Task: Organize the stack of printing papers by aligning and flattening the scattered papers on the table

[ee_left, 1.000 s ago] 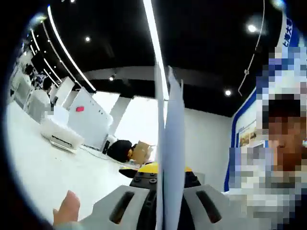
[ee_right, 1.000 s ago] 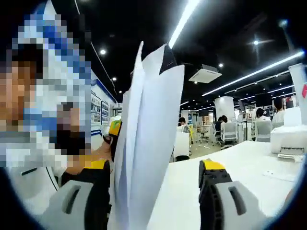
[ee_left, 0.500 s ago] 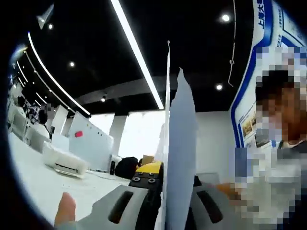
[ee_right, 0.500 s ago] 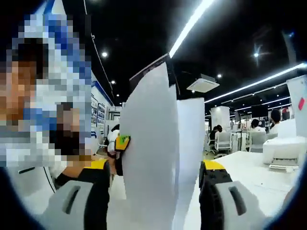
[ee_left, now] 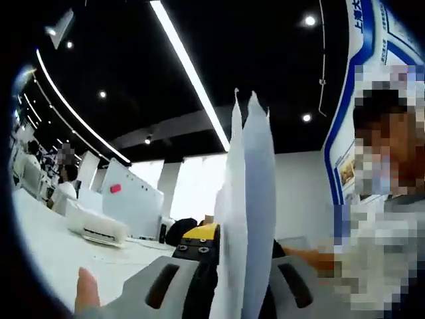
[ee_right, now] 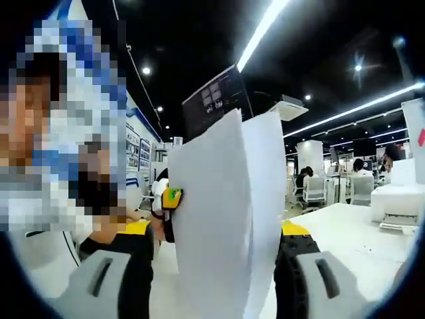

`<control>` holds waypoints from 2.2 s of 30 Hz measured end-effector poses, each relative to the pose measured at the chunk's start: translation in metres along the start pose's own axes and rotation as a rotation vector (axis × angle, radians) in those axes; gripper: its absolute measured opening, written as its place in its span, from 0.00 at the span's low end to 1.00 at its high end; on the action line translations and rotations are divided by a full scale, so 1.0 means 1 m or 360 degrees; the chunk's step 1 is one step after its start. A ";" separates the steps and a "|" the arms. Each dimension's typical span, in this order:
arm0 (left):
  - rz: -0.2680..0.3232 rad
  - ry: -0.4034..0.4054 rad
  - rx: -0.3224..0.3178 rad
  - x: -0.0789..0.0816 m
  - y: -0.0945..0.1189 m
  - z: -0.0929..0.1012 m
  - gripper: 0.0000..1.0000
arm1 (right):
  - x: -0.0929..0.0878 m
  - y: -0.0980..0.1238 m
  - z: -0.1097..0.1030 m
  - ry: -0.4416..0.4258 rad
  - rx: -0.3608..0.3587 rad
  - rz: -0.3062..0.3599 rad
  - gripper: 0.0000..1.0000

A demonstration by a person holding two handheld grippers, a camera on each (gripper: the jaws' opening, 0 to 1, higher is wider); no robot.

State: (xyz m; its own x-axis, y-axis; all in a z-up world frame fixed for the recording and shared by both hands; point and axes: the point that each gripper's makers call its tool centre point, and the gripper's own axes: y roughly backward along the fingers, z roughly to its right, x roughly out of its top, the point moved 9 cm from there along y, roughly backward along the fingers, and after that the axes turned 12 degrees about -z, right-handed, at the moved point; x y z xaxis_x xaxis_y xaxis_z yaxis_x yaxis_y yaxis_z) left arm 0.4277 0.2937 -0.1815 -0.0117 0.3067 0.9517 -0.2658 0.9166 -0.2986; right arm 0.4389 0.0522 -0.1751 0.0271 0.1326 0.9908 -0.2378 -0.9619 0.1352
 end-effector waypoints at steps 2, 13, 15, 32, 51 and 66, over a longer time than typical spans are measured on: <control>0.0008 -0.0035 0.0011 0.003 0.000 0.003 0.06 | -0.001 -0.002 0.002 -0.0001 0.0005 -0.0014 0.69; 0.0135 -0.0024 0.0010 0.000 0.010 0.007 0.27 | -0.015 -0.004 0.001 -0.0007 -0.0032 -0.0036 0.69; 0.0078 -0.0054 0.0015 0.000 0.007 0.007 0.18 | -0.010 -0.007 -0.003 0.0006 -0.0008 -0.0020 0.69; -0.0054 -0.0015 -0.0020 -0.007 0.005 0.012 0.08 | -0.008 -0.005 -0.004 0.0081 -0.0036 -0.0010 0.00; -0.0247 0.0102 -0.0093 -0.019 -0.016 0.011 0.06 | -0.011 0.006 -0.018 -0.0048 0.0138 -0.0001 0.31; -0.0330 -0.0022 -0.0060 -0.008 -0.022 0.007 0.17 | -0.004 0.005 -0.020 0.0035 0.0135 0.0015 0.00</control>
State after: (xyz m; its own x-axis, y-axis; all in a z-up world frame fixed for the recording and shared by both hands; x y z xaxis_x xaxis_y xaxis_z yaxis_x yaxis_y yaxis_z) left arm 0.4271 0.2690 -0.1819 0.0264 0.1071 0.9939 -0.2278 0.9687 -0.0983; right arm 0.4182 0.0513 -0.1780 0.0036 0.1277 0.9918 -0.1547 -0.9798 0.1267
